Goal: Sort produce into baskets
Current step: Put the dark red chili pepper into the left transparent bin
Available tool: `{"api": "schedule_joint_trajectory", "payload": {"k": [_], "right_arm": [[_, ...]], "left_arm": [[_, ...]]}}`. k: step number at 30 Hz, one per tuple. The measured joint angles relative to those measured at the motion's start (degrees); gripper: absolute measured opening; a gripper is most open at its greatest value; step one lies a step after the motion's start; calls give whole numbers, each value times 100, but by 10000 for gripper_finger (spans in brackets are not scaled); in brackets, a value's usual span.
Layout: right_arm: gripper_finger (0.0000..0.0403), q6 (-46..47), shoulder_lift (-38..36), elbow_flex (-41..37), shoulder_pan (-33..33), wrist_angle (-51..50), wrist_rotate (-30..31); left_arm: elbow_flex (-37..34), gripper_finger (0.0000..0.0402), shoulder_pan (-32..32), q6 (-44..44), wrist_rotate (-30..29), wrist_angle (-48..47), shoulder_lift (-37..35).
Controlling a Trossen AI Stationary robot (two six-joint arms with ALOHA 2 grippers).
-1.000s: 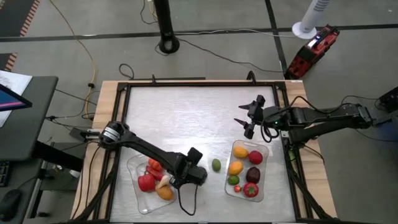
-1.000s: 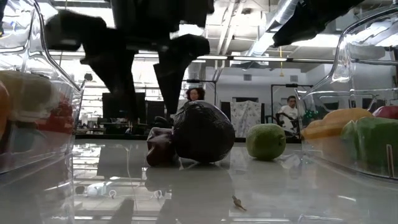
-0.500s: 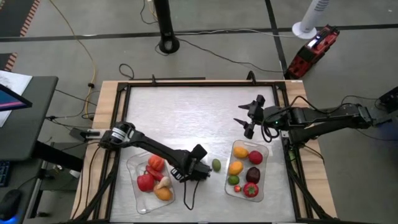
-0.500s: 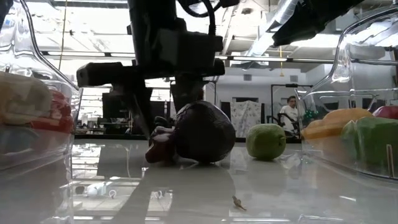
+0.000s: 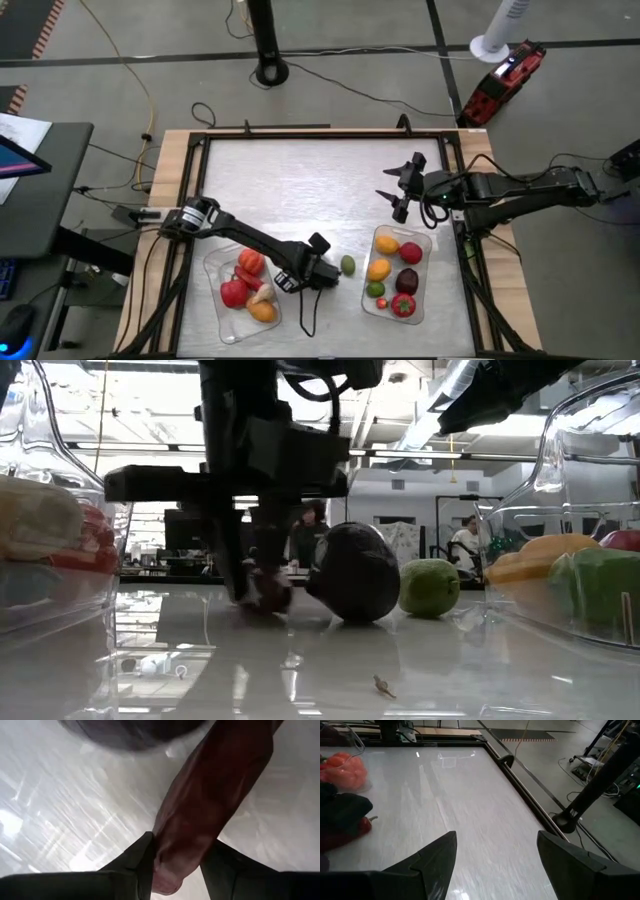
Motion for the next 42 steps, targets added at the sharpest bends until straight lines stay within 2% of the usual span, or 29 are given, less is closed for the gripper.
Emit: {"api": "schedule_joint_trajectory", "payload": {"k": [4, 10, 14, 17, 19, 26, 33, 38, 42], "right_arm": [[301, 2, 0, 0, 1, -27, 0], [301, 2, 0, 0, 2, -29, 0], [301, 45, 0, 0, 2, -41, -2], [301, 62, 0, 0, 18, -45, -4], [301, 66, 0, 0, 43, -49, -2], [301, 150, 2, 0, 50, -171, -7], [301, 153, 0, 0, 50, -146, -7], [301, 157, 0, 0, 50, -125, -7], [301, 163, 0, 0, 50, -111, -7]], "left_arm": [[273, 122, -78, -341, 8, -919, 2], [1336, 125, -201, -1433, 16, -2756, -7], [2061, 126, -255, -2384, 447, -3201, -13], [2173, 126, -274, -3172, 1033, -3172, -121], [2169, 126, -338, -3476, 1192, -3188, -177], [1534, 126, -734, -3912, 1257, -3194, -679], [321, 130, -1047, -5435, 1195, -3179, -1677], [-555, 170, -1202, -6553, 1472, -3183, -2338], [-893, 211, -1184, -7074, 1859, -3170, -2605]]}}
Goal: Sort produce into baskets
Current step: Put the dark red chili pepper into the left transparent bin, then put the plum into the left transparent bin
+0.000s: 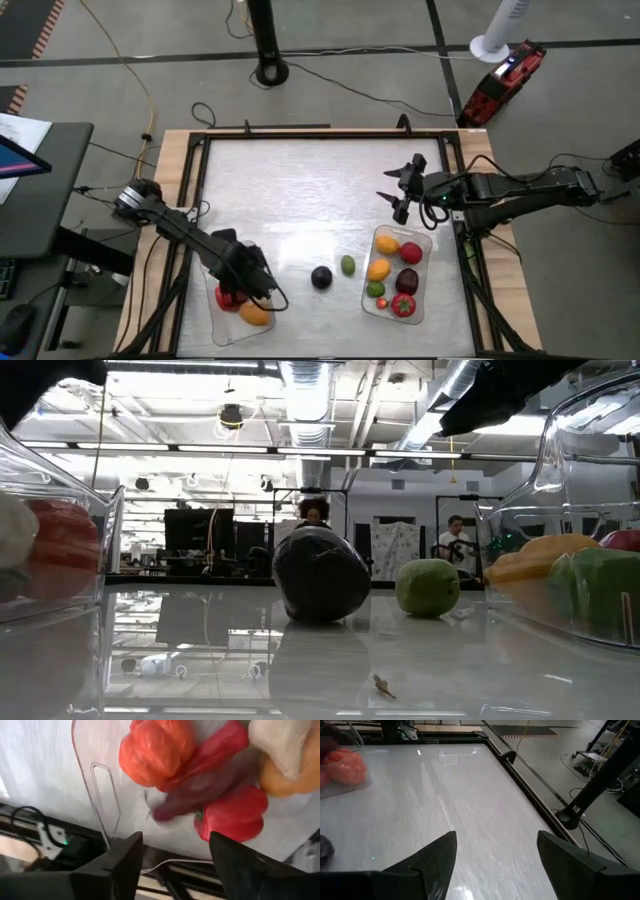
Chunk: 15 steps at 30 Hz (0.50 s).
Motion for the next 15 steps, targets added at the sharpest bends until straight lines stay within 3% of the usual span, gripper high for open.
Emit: {"api": "schedule_joint_trajectory", "payload": {"k": [5, 15], "right_arm": [[301, 6, 0, 0, -5, 28, 0], [301, -12, 2, 0, -12, 1, 0]], "left_arm": [[25, 237, 302, 155, -279, 1025, -26], [1, 239, 849, 2370, -1653, 4087, 282]]}}
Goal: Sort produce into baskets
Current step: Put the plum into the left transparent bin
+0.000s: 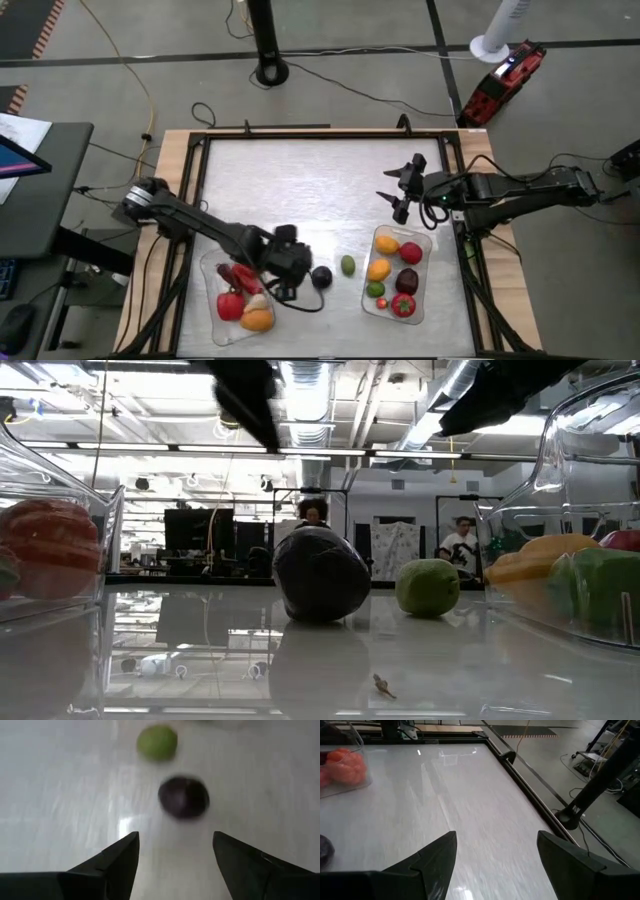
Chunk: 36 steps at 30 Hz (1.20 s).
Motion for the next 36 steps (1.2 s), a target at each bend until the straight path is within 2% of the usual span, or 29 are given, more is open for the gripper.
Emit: {"api": "schedule_joint_trajectory", "payload": {"k": [4, 8, 16, 22, 29, 36], "right_arm": [[301, -11, -2, 0, -4, -15, 9], [301, -11, 1, 0, -6, -17, 11], [301, -9, -2, 0, -6, -18, 13], [301, -5, -1, 0, -6, -18, 13], [301, -7, -1, 0, -6, -18, 13], [301, -9, -2, 0, -6, -18, 15]], "left_arm": [[10, 242, 228, 425, 408, 1027, 564], [278, 263, 361, 616, 1005, 1312, 1024], [372, 330, 379, 820, 870, 1594, 1546], [368, 343, 379, 811, 1125, 1548, 1949], [367, 323, 377, 718, 1136, 1318, 2043], [367, 242, 347, 726, 1036, 801, 2015]]}}
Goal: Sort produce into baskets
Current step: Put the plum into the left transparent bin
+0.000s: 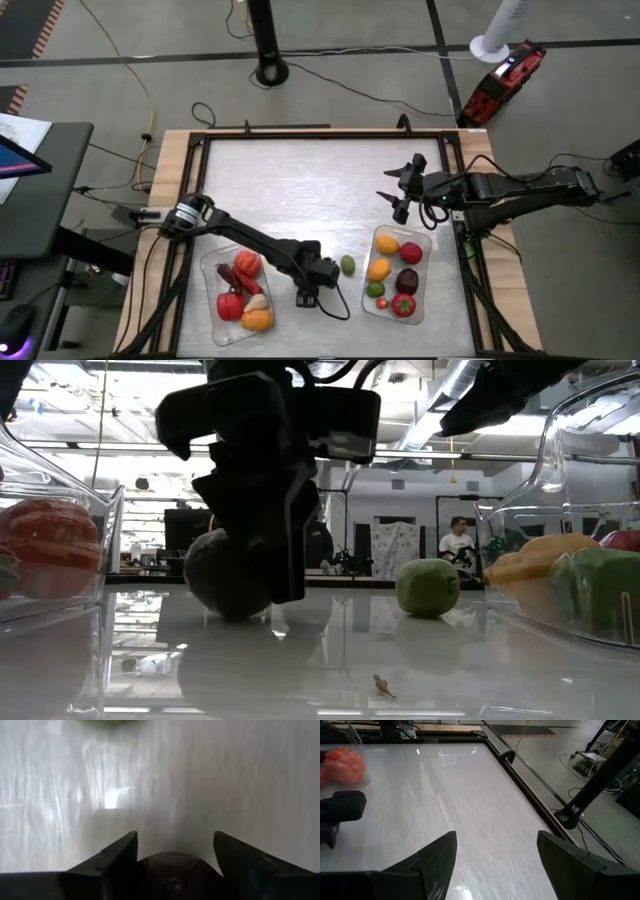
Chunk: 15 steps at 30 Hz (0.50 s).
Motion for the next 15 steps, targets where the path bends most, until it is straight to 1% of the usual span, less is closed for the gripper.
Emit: {"api": "schedule_joint_trajectory", "payload": {"k": [3, 5, 11, 15], "right_arm": [[301, 2, 0, 0, 0, 0, 0], [301, 2, 0, 0, 0, 2, 0], [301, 0, 0, 0, 0, 2, 0], [301, -7, 0, 0, 0, 2, 0]], "left_arm": [[0, 208, 0, 35, -1, -129, -2], [0, 195, -1, 93, -28, -211, -2], [45, 197, 0, 205, -142, -514, -55], [567, 198, 33, 236, -97, -1097, -191]]}}
